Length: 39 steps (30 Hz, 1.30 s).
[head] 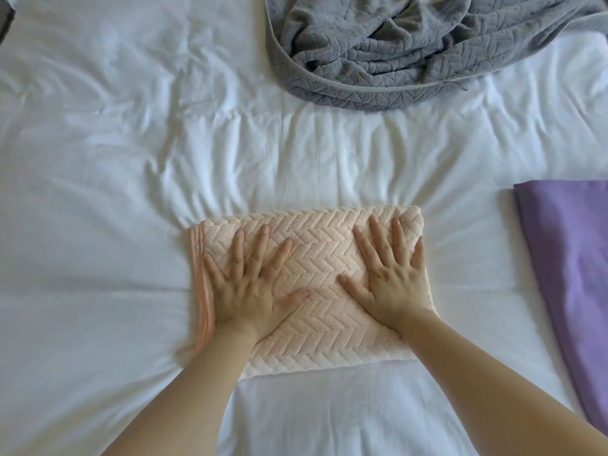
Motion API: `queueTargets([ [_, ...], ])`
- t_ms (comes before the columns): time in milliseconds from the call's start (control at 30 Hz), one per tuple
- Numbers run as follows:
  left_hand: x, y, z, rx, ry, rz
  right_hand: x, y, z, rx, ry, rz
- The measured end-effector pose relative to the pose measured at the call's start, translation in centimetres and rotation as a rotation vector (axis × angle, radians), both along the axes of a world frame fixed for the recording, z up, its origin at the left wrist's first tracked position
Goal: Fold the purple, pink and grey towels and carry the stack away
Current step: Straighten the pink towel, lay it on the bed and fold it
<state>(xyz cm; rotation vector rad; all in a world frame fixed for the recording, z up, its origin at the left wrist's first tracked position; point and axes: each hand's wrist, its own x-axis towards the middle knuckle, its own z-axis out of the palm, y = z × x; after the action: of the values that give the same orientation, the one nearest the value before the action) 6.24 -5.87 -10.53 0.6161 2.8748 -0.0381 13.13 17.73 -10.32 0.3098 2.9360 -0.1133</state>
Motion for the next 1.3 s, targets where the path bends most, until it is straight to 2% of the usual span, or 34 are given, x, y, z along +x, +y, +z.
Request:
queueTargets([
  [100, -0.3, 0.1, 0.7, 0.031, -0.008, -0.01, 0.0, 0.1, 0.4, -0.029, 0.04, -0.005],
  [200, -0.1, -0.3, 2.3, 0.083, 0.008, -0.027, 0.4, 0.5, 1.3, -0.174, 0.123, -0.019],
  [300, 0.4, -1.4, 4.0, 0.237, 0.024, 0.133, 1.3, 1.1, 2.3, -0.328, 0.188, -0.232],
  [400, 1.1, -2.9, 4.8, 0.333, -0.055, 0.351, 1.7, 1.4, 3.4, -0.448, 0.044, -0.469],
  [533, 2.1, -3.9, 4.9, 0.585, -0.186, 0.55, 1.7, 1.0, 4.2, -0.449, -0.057, -0.534],
  [633, 1.8, -4.7, 5.2, 0.642, -0.314, 0.641, 1.8, 1.1, 4.4, -0.439, -0.06, -0.584],
  [700, 1.4, -4.9, 5.6, 0.65, -0.331, 0.593, 1.8, 1.3, 4.8, -0.427, -0.062, -0.604],
  [800, 0.5, -4.7, 7.2, 0.67, -0.239, 0.478, 2.1, 1.5, 5.9, -0.467, 0.01, -0.642],
  [967, -2.1, -1.1, 11.5, 0.739, -0.142, 0.187, 4.8, 2.9, 9.5, -0.57, 0.166, -0.795],
  [1067, -3.8, 5.0, 14.1, 0.787, -0.166, 0.006, 8.4, 5.7, 12.2, -0.554, 0.305, -0.954],
  [1300, -4.3, 26.1, 17.2, 0.672, -0.307, -0.475, 18.9, 14.2, 16.8, -0.417, 0.529, -1.358],
])
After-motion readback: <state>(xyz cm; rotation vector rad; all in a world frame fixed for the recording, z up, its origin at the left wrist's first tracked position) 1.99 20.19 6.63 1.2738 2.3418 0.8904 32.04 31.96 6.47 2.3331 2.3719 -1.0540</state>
